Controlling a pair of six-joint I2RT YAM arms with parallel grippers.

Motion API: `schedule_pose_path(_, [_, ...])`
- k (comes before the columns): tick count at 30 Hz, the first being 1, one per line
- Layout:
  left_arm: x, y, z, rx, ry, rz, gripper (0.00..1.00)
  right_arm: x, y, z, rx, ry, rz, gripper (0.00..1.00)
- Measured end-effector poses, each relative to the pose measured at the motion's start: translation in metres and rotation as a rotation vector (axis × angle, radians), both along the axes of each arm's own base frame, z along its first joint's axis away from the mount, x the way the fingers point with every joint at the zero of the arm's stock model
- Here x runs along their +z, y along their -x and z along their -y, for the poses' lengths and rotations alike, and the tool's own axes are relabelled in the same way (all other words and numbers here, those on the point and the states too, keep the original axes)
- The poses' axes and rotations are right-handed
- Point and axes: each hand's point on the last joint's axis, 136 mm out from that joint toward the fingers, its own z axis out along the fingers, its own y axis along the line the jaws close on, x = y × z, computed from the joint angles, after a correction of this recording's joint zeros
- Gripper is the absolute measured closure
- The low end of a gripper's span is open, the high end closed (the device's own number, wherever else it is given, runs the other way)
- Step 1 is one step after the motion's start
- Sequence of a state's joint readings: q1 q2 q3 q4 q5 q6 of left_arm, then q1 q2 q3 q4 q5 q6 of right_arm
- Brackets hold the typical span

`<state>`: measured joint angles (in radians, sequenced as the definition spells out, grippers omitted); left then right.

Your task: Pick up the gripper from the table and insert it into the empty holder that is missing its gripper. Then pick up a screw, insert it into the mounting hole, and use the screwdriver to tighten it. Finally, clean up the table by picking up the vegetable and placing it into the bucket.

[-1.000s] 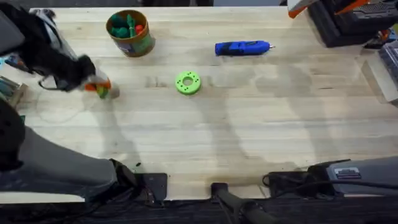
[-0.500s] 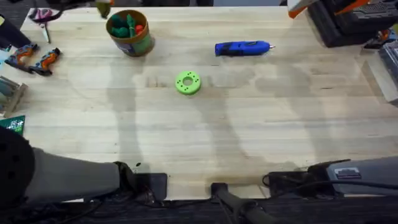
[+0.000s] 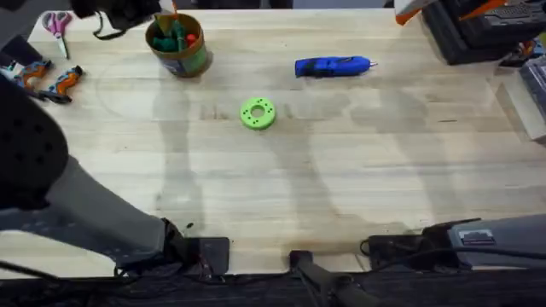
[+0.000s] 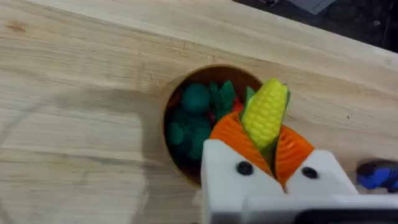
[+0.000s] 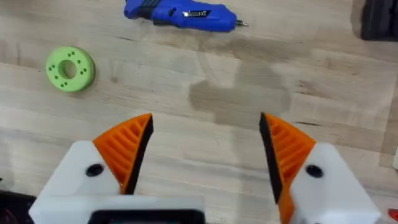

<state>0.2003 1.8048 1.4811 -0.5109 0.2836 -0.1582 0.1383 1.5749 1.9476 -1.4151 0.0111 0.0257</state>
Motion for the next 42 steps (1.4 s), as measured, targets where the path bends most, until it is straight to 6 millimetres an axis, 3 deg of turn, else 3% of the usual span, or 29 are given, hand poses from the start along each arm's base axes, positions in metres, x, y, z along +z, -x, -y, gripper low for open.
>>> schedule_pose_path(8, [-0.032,-0.008,0.014,-0.017,0.023,-0.056,0.969,0.0,0.0,0.0,0.0,0.0,0.0,0.008])
schedule_pose_path(9, [-0.034,-0.009,0.016,-0.017,0.027,-0.06,0.898,0.0,0.0,0.0,0.0,0.0,-0.001,0.008])
schedule_pose_path(12, [-0.034,-0.009,0.02,-0.025,0.031,-0.058,0.553,0.0,0.001,0.0,0.0,0.001,-0.003,0.008])
schedule_pose_path(15, [-0.034,-0.009,0.02,-0.023,0.033,-0.058,0.386,0.0,0.001,0.0,0.0,0.001,-0.003,0.009])
schedule_pose_path(18, [-0.034,-0.009,0.02,-0.021,0.033,-0.058,0.297,0.0,0.001,0.0,0.0,0.0,-0.003,0.009])
schedule_pose_path(25, [-0.036,0.011,0.023,-0.023,0.044,-0.134,0.279,-0.001,0.003,0.0,0.0,0.002,-0.014,0.008])
schedule_pose_path(28, [-0.018,0.032,0.026,-0.047,0.028,-0.156,0.267,-0.001,0.003,0.0,0.0,0.002,-0.014,0.008])
schedule_pose_path(32, [0.026,0.067,0.029,-0.09,-0.029,-0.132,0.112,-0.002,0.004,0.001,0.0,0.002,-0.016,0.008])
schedule_pose_path(38, [0.1,0.135,0.031,-0.128,-0.155,-0.038,0.01,-0.002,0.004,0.001,0.0,0.003,-0.018,0.008])
schedule_pose_path(42, [0.129,0.182,0.037,-0.154,-0.204,0.0,0.008,-0.003,0.005,0.001,0.0,0.004,-0.024,0.008])
